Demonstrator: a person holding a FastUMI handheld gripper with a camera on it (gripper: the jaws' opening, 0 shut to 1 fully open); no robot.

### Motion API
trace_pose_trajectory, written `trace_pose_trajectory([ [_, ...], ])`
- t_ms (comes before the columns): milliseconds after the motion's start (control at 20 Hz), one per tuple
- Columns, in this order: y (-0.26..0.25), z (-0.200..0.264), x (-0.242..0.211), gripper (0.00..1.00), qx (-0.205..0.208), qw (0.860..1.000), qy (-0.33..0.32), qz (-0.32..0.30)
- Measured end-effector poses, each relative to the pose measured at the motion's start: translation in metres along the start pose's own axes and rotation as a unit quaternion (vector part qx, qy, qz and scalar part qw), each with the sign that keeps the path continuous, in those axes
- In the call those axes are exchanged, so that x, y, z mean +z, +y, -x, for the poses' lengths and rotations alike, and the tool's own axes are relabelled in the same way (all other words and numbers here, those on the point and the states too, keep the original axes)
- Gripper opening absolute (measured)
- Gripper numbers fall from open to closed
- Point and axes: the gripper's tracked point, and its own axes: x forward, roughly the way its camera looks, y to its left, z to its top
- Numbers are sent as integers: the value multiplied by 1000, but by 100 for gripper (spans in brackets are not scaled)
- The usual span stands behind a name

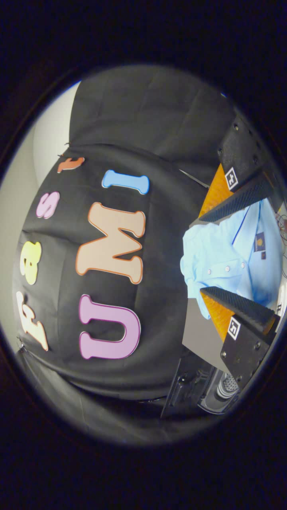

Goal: Put the clothes into the washing machine and then close the washing machine lid.

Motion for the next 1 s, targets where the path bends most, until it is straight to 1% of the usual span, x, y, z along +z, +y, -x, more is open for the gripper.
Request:
trace_pose_trajectory([
  [50, 5, -15, -1, 98, 4, 1000, 15, 22],
  [100, 11, -27, -2, 98, 10, 999, 30, 27],
  [150, 19, -38, -14, 99, 19, 998, 61, 22],
  [200, 18, -46, -22, 97, 11, 996, 85, 18],
  [300, 12, -60, -32, 98, -2, 994, 111, 10],
  [400, 11, -65, -45, 98, 2, 991, 136, 14],
  [450, 13, -65, -60, 97, 10, 987, 162, 8],
  [550, 17, -67, -82, 98, 24, 978, 206, -38],
  [600, 17, -72, -82, 96, 24, 976, 199, -81],
  [650, 18, -75, -82, 96, 26, 972, 204, -110],
  [750, 18, -75, -84, 95, 34, 974, 202, -94],
  [800, 22, -72, -88, 93, 43, 972, 215, -86],
  [850, 25, -72, -84, 91, 45, 973, 209, -91],
  [900, 29, -75, -82, 79, 60, 973, 204, -95],
  [1000, 25, -81, -85, 57, 42, 969, 193, -149],
])
